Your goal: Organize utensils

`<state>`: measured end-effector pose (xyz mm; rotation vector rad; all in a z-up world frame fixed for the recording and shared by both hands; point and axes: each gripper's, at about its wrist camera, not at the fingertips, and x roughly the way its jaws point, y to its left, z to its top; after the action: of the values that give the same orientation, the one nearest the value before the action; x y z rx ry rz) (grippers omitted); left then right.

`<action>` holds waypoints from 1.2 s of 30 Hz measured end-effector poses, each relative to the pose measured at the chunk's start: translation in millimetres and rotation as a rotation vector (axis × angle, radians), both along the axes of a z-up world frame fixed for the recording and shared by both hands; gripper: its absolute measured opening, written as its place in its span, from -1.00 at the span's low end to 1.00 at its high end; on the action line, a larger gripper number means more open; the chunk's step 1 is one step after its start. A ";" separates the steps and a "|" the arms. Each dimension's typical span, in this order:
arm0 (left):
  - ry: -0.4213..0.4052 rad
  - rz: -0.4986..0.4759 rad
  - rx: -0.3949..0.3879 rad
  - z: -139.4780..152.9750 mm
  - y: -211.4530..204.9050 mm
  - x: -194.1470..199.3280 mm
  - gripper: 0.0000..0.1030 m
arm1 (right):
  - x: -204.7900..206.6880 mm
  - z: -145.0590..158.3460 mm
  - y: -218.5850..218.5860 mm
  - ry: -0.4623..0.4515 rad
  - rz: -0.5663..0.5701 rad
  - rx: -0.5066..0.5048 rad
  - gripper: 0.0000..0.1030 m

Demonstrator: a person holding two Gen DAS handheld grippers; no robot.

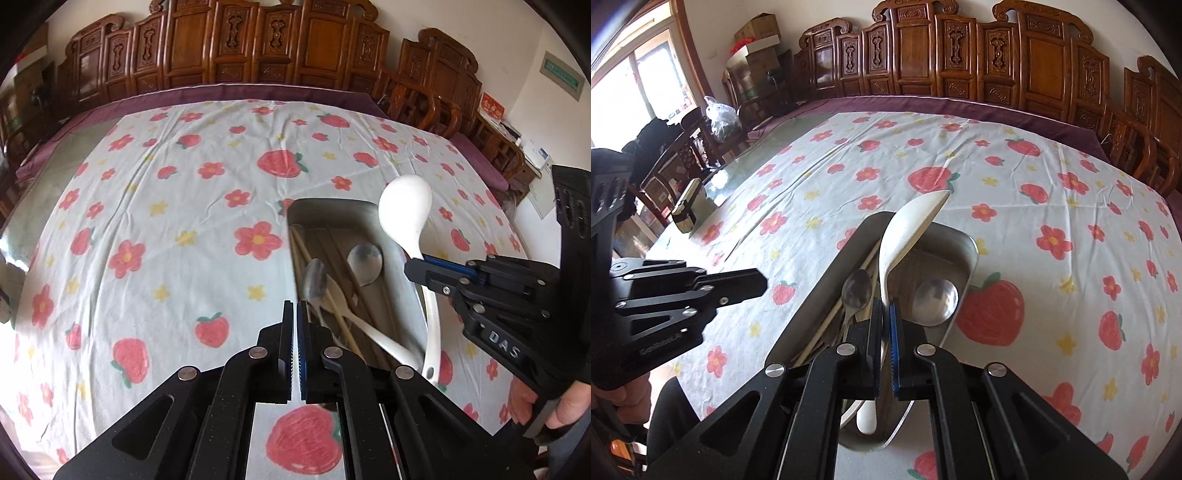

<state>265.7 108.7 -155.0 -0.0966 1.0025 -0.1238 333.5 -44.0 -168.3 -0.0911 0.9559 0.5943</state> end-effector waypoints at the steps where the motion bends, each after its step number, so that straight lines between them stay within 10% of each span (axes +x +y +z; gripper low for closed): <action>1: -0.002 0.005 0.002 0.6 3.6 -1.8 -0.85 | 2.3 -2.1 4.0 0.000 0.003 -0.006 -0.90; 22: -0.027 0.028 0.022 5.3 24.1 -16.8 -0.62 | 16.4 -31.6 29.5 0.042 0.025 -0.037 -0.87; 36: -0.059 0.023 0.034 20.3 6.2 -28.3 -0.34 | -21.4 1.9 -16.2 -0.020 -0.053 0.015 -0.87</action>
<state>237.3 114.9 -134.8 -0.0729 0.9445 -0.0883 312.0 -60.2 -166.3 -0.0586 0.9313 0.5505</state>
